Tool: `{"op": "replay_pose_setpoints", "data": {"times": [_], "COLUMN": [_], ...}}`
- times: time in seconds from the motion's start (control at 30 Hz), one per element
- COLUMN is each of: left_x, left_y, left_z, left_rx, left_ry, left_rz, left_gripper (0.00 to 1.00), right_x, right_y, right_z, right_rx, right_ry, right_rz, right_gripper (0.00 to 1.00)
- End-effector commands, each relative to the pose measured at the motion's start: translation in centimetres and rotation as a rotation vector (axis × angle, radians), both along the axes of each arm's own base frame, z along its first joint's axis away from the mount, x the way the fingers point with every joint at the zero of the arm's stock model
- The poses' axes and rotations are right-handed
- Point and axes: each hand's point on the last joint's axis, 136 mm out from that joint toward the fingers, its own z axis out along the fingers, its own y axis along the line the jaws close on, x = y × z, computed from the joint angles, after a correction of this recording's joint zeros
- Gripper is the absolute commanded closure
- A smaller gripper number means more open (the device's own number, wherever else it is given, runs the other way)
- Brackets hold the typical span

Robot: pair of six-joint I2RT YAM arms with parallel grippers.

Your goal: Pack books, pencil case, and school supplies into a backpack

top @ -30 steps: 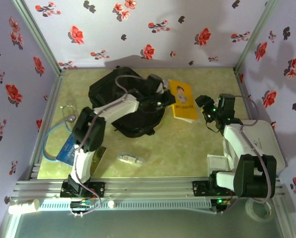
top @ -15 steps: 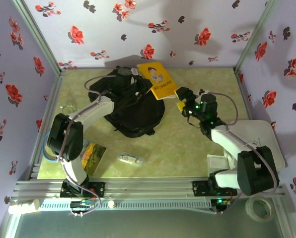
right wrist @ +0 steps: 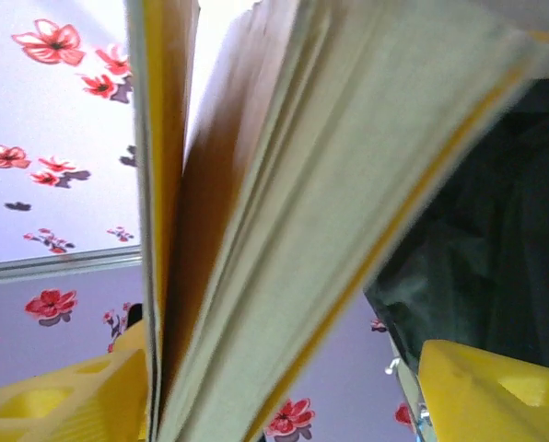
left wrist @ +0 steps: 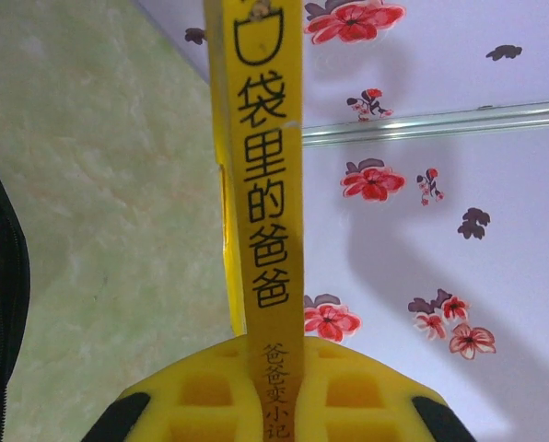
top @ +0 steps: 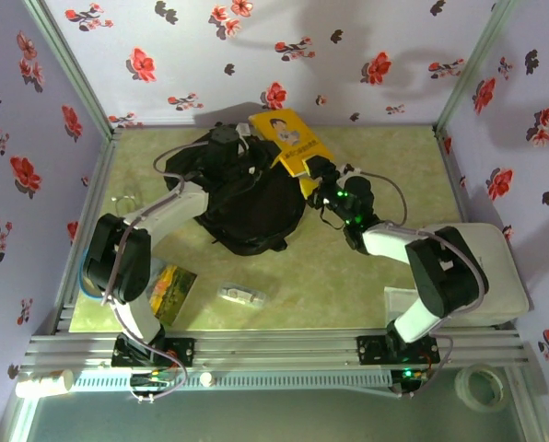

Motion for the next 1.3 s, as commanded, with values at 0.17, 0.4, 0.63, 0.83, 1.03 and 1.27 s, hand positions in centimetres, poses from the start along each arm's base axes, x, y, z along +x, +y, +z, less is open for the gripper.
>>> {"op": "replay_pose_setpoints", "data": {"times": [0.17, 0.4, 0.63, 0.83, 1.03, 1.27], "left_x": [-1.0, -2.1, -4.4, -7.0, -10.8, -14.6], "left_y": [0.9, 2.9, 7.2, 8.8, 8.3, 7.9], "left_z": [4.8, 1.8, -3.4, -6.6, -9.1, -12.2], "left_rx": [-0.059, 0.157, 0.694, 1.004, 1.158, 1.373], "left_ry": [-0.117, -0.102, -0.180, -0.281, -0.309, -0.388], "left_rz": [0.000, 0.007, -0.118, -0.367, -0.629, -0.871], "left_gripper": [1.00, 0.65, 0.28, 0.23, 0.25, 0.27], "right_x": [0.8, 0.7, -0.8, -2.0, -2.8, -2.9], "right_y": [-0.8, -2.4, -5.4, -8.7, -10.8, -10.7], "right_z": [3.5, 4.7, 4.8, 3.5, 2.6, 2.4], "right_rx": [0.045, -0.087, -0.307, -0.448, -0.522, -0.535], "right_ry": [-0.106, -0.171, -0.200, -0.146, -0.099, -0.100], "right_rz": [-0.048, -0.083, -0.128, -0.170, -0.204, -0.187], "right_gripper": [0.64, 0.97, 1.00, 1.00, 1.00, 1.00]}}
